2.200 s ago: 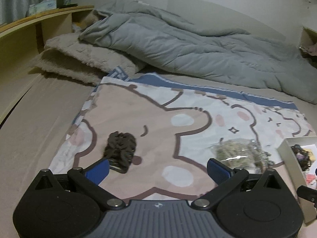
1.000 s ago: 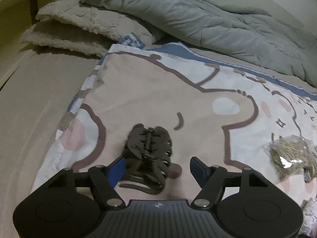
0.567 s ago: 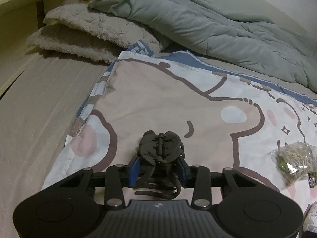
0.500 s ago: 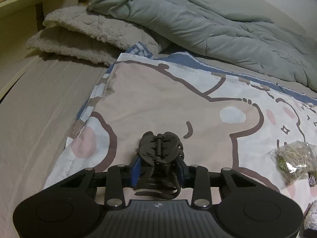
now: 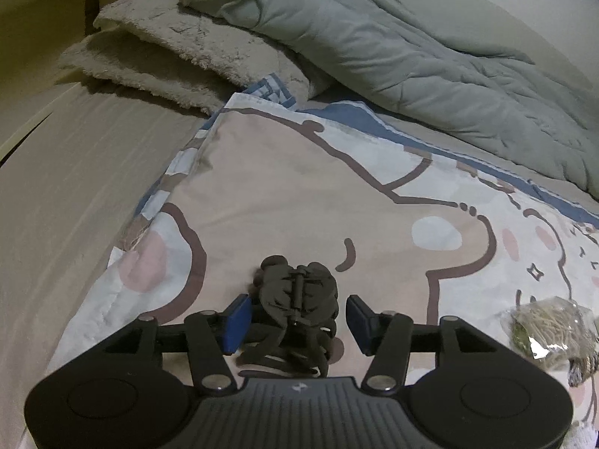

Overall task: Organize objects
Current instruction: 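Grasp the dark claw clip with left tool while right tool grasps the white lace bundle, then lift and carry the claw clip with left tool while right tool carries the lace bundle to the box, then release the claw clip into the box with left tool while right tool releases the lace bundle, then withdraw both open tools from the box toward the remaining bagged twine and cord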

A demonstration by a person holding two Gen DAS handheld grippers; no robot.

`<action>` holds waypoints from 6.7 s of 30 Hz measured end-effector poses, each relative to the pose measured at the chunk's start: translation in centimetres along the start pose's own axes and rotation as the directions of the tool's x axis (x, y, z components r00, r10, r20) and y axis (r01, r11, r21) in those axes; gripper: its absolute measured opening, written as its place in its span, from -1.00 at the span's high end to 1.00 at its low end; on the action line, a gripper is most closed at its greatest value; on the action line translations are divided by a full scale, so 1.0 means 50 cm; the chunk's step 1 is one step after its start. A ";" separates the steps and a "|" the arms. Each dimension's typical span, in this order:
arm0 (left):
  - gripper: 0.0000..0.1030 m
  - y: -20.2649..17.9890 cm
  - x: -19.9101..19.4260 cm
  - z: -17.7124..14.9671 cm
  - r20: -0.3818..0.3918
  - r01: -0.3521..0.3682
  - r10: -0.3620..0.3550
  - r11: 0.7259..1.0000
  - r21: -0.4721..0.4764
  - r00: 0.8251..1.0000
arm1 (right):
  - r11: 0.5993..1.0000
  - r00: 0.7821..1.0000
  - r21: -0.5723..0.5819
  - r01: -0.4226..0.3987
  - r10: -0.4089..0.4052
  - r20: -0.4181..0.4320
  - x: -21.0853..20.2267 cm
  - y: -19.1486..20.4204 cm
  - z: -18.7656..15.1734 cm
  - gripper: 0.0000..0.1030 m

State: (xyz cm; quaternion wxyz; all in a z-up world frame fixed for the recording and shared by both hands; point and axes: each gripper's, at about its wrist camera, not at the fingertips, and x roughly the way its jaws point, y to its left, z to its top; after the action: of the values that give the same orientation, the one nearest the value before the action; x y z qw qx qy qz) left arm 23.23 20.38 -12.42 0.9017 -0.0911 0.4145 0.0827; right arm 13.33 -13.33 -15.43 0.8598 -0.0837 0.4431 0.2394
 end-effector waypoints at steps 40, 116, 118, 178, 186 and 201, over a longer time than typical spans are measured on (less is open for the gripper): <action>0.14 -0.197 -0.334 -0.068 0.086 0.189 -0.198 0.976 0.106 0.976 | 0.999 0.959 0.025 0.047 -0.052 0.278 -0.224 -0.047 0.059 -0.51; 0.13 -0.989 -0.201 -0.190 -0.152 0.556 -0.602 0.570 0.605 0.784 | 0.825 0.897 0.473 0.310 -0.419 0.143 -0.427 -0.584 -0.205 -0.51; 0.13 -1.003 -0.176 -0.203 -0.172 0.555 -0.594 0.554 0.621 0.786 | 0.825 0.902 0.471 0.313 -0.413 0.125 -0.416 -0.590 -0.211 -0.51; -0.24 -0.886 -0.319 -0.209 -0.134 0.546 -0.571 0.649 0.531 0.810 | 0.825 0.896 0.470 0.315 -0.422 0.141 -0.496 -0.522 -0.209 -0.93; -0.50 -0.841 -0.361 -0.211 -0.110 0.525 -0.554 0.681 0.511 0.825 | 0.832 0.888 0.464 0.303 -0.423 0.179 -0.519 -0.499 -0.211 -0.99; -1.00 -0.768 -0.380 -0.226 -0.040 0.467 -0.512 0.746 0.474 0.858 | 0.833 0.875 0.456 0.313 -0.440 0.203 -0.535 -0.474 -0.223 -1.00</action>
State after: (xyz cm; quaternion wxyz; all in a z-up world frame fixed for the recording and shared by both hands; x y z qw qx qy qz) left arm 11.35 -20.89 -1.49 0.9045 0.0273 0.3409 -0.2550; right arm 3.61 -46.98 -2.23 0.9451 0.0488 0.3222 -0.0250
